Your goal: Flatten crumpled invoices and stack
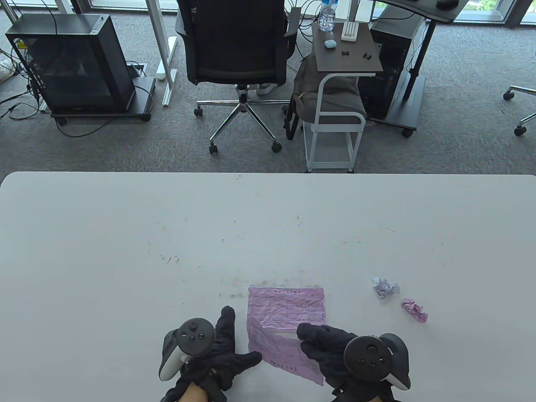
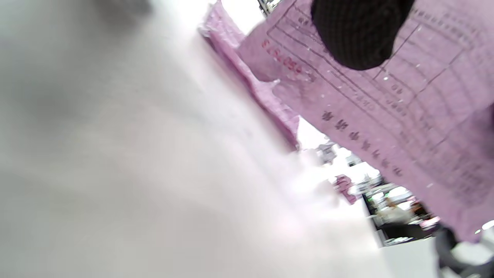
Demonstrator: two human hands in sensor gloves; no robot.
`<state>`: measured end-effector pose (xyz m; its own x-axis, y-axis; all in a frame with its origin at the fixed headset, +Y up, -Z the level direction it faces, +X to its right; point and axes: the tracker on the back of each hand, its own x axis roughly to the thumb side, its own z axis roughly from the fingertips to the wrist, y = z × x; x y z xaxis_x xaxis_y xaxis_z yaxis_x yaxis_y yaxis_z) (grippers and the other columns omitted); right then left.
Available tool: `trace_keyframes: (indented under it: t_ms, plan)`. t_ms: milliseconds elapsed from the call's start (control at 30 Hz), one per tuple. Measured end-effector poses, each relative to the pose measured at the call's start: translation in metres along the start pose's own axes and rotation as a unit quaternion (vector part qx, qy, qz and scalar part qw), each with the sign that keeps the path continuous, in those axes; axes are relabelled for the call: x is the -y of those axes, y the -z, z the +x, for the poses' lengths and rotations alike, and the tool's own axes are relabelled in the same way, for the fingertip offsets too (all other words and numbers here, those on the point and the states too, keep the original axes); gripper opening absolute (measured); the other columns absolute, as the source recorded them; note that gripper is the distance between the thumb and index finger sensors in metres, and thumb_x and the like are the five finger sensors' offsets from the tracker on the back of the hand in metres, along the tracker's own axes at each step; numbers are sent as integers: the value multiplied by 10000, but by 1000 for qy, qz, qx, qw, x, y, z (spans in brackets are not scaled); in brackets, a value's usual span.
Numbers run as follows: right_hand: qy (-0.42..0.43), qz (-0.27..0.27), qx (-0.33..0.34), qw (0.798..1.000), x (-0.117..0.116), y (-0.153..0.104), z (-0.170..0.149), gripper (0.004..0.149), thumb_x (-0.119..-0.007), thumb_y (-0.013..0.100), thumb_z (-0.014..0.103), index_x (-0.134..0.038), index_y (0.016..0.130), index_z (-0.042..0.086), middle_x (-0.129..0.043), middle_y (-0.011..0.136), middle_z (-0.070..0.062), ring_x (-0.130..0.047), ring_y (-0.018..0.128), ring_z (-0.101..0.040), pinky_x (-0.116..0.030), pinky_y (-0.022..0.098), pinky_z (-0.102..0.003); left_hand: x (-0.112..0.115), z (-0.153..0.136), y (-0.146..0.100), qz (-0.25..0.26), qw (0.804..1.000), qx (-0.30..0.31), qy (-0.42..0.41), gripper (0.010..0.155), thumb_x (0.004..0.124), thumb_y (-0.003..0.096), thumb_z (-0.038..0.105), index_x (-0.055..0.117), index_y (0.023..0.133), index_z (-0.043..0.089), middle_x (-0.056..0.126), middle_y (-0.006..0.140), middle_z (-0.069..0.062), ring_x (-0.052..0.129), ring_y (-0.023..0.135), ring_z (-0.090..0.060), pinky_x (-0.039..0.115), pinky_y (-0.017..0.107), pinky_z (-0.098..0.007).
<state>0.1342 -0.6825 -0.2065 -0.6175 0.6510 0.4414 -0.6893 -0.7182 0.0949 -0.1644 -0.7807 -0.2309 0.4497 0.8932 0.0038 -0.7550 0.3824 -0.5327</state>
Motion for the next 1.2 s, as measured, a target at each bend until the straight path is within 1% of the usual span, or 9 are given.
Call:
trace_keyframes:
  t_ms: [100,200,333,433,500,567,900,1033,1200]
  plan:
    - [55,-12,-6,998,8,-2,-10,385,-844,483,269,-787,858,201,-956,634,-86,-964,410,-211,-876,382,-473,3,-1,3,0,991,34,-132,1016,795,560,426,-133,940,262,32,1084,-249,456,1073,-497,536,735,-606]
    - [92,-25,-39,995,13,-3,-23,386,-843,485,260,-787,860,190,-952,650,-100,-965,423,-219,-875,386,-479,7,-3,5,-43,970,53,-233,940,785,601,316,-84,960,325,257,1122,-243,763,947,-330,691,697,-519]
    - [97,-20,-75,992,14,-4,-35,393,-838,492,252,-775,869,161,-945,659,-118,-965,427,-225,-873,383,-483,2,1,4,-16,971,77,-225,809,767,601,197,115,988,476,481,1104,-193,904,798,-194,795,647,-446]
    - [72,-20,-92,993,12,-5,-38,406,-830,498,248,-757,879,131,-944,658,-124,-966,423,-219,-877,377,-476,-2,6,2,-9,971,101,-217,651,735,599,146,385,1062,441,490,1108,-208,901,808,-216,787,651,-463]
    - [57,-14,-101,993,10,-4,-38,420,-829,500,243,-743,891,117,-941,666,-127,-967,428,-222,-876,380,-476,-3,14,-1,-10,973,118,-199,515,711,590,110,618,1067,280,472,1124,-165,882,820,-243,751,665,-499]
    - [48,-8,-111,993,9,-4,-38,433,-829,501,236,-731,901,106,-937,674,-135,-965,435,-229,-873,382,-482,-4,24,-3,-4,980,133,-149,479,699,581,97,676,1052,182,493,1121,-111,883,811,-247,733,670,-513]
    - [-87,21,-173,981,16,19,-19,500,-840,504,205,-667,947,51,-907,715,-183,-954,465,-270,-863,379,-511,-1,68,-6,30,985,131,109,554,681,602,217,523,1116,86,350,1130,-161,629,969,-492,619,659,-619]
    - [-204,56,-132,968,17,42,-10,501,-838,501,224,-665,948,77,-910,726,-154,-961,476,-245,-873,385,-493,-1,76,2,6,982,120,149,574,683,603,243,513,1125,76,339,1131,-167,498,986,-540,625,652,-572]
    - [-270,102,-154,945,8,76,-21,518,-843,495,218,-653,956,76,-900,745,-162,-959,491,-253,-867,398,-498,-7,67,20,15,976,75,201,602,674,610,283,465,1138,84,299,1135,-161,421,994,-558,583,662,-591]
